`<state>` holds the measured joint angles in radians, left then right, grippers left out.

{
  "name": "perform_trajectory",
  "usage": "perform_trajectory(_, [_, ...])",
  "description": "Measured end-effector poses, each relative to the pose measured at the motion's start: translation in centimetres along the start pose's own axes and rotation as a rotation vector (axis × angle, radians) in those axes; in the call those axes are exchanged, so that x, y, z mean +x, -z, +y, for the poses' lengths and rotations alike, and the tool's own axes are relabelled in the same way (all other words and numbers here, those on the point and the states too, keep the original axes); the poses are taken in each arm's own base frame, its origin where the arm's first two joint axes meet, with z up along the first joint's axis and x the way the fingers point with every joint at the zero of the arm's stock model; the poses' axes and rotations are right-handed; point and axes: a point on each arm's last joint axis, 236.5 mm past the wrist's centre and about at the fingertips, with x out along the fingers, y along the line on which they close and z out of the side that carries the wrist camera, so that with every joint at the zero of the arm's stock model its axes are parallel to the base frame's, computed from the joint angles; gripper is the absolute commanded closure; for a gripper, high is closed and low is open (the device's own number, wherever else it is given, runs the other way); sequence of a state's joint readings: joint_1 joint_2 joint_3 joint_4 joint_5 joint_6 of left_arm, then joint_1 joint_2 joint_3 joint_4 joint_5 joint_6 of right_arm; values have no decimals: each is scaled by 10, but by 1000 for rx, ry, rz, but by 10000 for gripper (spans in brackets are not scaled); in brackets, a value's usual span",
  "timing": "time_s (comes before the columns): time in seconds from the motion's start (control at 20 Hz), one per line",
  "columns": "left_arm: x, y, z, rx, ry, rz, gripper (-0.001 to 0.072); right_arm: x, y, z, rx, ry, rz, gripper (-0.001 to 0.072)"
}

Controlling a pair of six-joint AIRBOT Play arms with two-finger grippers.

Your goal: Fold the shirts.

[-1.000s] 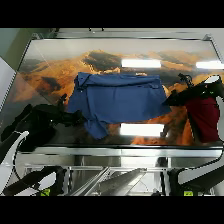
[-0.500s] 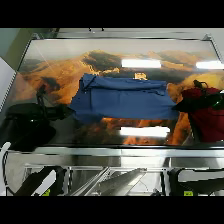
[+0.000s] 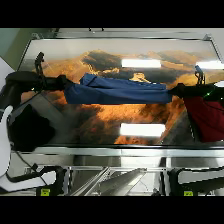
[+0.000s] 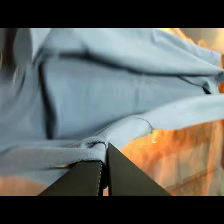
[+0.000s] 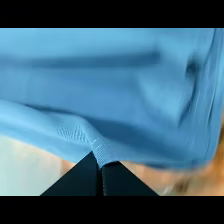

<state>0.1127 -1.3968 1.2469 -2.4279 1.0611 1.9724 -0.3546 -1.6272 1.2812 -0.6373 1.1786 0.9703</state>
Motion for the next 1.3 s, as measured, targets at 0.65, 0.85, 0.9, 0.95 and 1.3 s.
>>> perform_trajectory(0.65, [136,-47,62,28,41,119,24,62,-29,-54,11,40,-12,382])
perform_trajectory(0.85, [131,-67,55,56,62,100,25,47,-37,-77,11,123,-9,110])
perform_trajectory(0.9, [126,-74,51,73,68,93,25,42,-38,-84,28,145,-9,110])
perform_trajectory(0.95, [121,-81,47,84,72,80,25,39,-39,-90,44,164,-7,110])
perform_trajectory(1.3, [95,-100,45,66,59,25,25,62,-21,-89,98,113,67,114])
